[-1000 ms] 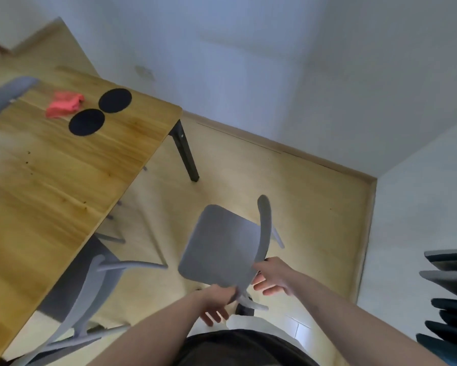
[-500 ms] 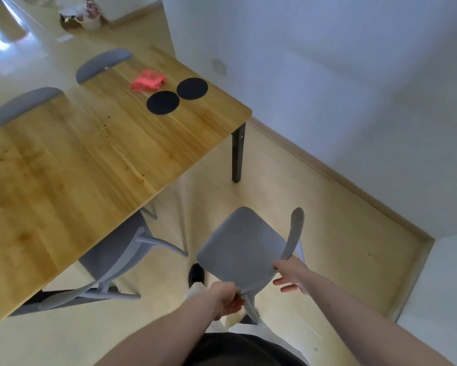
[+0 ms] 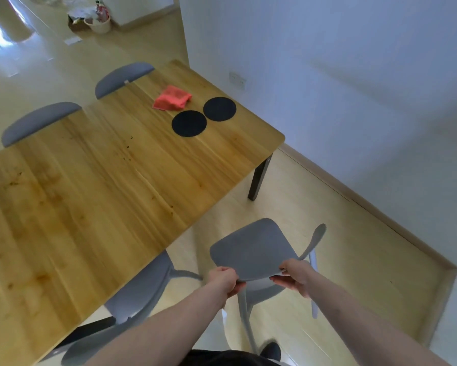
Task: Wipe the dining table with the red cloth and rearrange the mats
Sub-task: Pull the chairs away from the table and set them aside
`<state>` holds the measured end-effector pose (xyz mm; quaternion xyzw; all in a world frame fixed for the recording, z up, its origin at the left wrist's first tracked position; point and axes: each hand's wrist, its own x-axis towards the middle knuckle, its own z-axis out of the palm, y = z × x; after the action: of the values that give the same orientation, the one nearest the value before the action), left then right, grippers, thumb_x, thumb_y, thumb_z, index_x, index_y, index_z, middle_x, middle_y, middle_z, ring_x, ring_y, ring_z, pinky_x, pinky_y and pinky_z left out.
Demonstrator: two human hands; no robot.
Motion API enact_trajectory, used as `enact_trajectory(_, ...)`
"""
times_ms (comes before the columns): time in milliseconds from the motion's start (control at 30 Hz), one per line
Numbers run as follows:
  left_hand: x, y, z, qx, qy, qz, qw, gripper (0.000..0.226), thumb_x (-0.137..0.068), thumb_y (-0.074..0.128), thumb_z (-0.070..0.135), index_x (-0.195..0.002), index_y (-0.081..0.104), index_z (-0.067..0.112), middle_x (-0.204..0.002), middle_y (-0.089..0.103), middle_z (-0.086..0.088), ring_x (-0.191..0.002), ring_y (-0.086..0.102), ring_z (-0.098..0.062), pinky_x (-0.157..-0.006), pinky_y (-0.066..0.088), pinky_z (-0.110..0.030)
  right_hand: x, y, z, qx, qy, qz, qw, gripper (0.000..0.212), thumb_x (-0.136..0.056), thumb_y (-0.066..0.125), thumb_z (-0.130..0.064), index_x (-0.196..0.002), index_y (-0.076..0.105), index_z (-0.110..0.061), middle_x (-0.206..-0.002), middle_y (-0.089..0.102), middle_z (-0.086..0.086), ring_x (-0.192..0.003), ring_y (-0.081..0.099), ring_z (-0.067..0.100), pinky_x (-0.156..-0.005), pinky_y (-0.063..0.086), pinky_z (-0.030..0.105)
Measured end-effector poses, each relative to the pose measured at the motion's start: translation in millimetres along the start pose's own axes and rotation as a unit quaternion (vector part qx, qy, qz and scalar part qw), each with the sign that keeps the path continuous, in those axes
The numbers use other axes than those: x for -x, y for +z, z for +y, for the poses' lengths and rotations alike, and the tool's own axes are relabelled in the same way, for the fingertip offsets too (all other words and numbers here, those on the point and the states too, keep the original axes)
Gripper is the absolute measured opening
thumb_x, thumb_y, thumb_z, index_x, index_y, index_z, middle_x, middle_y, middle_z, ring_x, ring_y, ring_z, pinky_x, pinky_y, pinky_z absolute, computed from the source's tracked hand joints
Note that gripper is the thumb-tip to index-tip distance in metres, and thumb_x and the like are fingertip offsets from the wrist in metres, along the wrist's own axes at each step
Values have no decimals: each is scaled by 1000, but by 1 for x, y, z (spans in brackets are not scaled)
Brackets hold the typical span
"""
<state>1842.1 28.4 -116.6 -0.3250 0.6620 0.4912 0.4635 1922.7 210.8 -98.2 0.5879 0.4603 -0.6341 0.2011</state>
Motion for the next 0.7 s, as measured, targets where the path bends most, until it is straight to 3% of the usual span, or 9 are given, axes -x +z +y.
enact_trajectory(67, 0, -5, 15, 17, 1, -1, 1000, 8, -93, 65, -3, -97, 66, 3, -98, 73, -17, -76, 74, -27, -45, 53, -21, -3, 7, -11, 2, 2, 0, 1000, 33, -98, 50, 2, -131, 53, 9, -132, 60, 21, -93, 74, 30, -56, 61, 28)
enact_trajectory(167, -6, -17, 31, 29, -1, -1, 1000, 9, -93, 64, -3, -95, 66, 5, -101, 73, -18, -85, 76, -31, -46, 54, -22, -8, 21, -26, -20, -4, 8, 1000, 27, -98, 50, 5, -123, 56, 11, -112, 70, 22, -87, 74, 30, -56, 61, 28)
enact_trajectory(267, -20, -25, 38, 34, 5, 0, 999, 10, -92, 62, -5, -91, 64, 5, -99, 72, -20, -74, 75, -30, -64, 64, -32, -11, 34, -39, -36, -21, 11, 999, 30, -96, 52, 6, -126, 52, 6, -107, 72, 20, -84, 75, 30, -58, 61, 30)
enact_trajectory(333, -30, -30, 42, 43, 7, -2, 999, 10, -91, 61, -6, -91, 64, 4, -89, 71, -19, -63, 70, -27, -75, 62, -36, -17, 45, -47, -31, -30, 7, 999, 31, -96, 52, 7, -127, 53, 4, -110, 71, 20, -88, 74, 32, -64, 62, 32)
enact_trajectory(433, -38, -41, 53, 60, 9, 13, 998, 12, -92, 60, -7, -89, 64, 4, -84, 68, -19, -62, 66, -26, -72, 58, -34, -23, 61, -61, -32, -35, -6, 999, 27, -96, 52, 8, -123, 53, 4, -104, 72, 19, -88, 74, 34, -72, 61, 36)
enact_trajectory(600, -58, -62, 68, 58, -2, 38, 998, 9, -94, 61, -4, -94, 66, 4, -95, 68, -19, -75, 70, -28, -56, 57, -27, -38, 84, -75, -28, -35, -27, 999, 28, -96, 56, 6, -124, 53, 2, -110, 71, 18, -92, 74, 34, -66, 64, 31)
enact_trajectory(700, -74, -68, 71, 53, -27, 64, 996, 10, -95, 61, 2, -102, 67, 5, -101, 69, -17, -83, 73, -28, -69, 62, -31, -52, 97, -80, -18, -35, -34, 999, 33, -90, 62, 10, -122, 57, 0, -112, 72, 16, -85, 77, 31, -65, 63, 29)
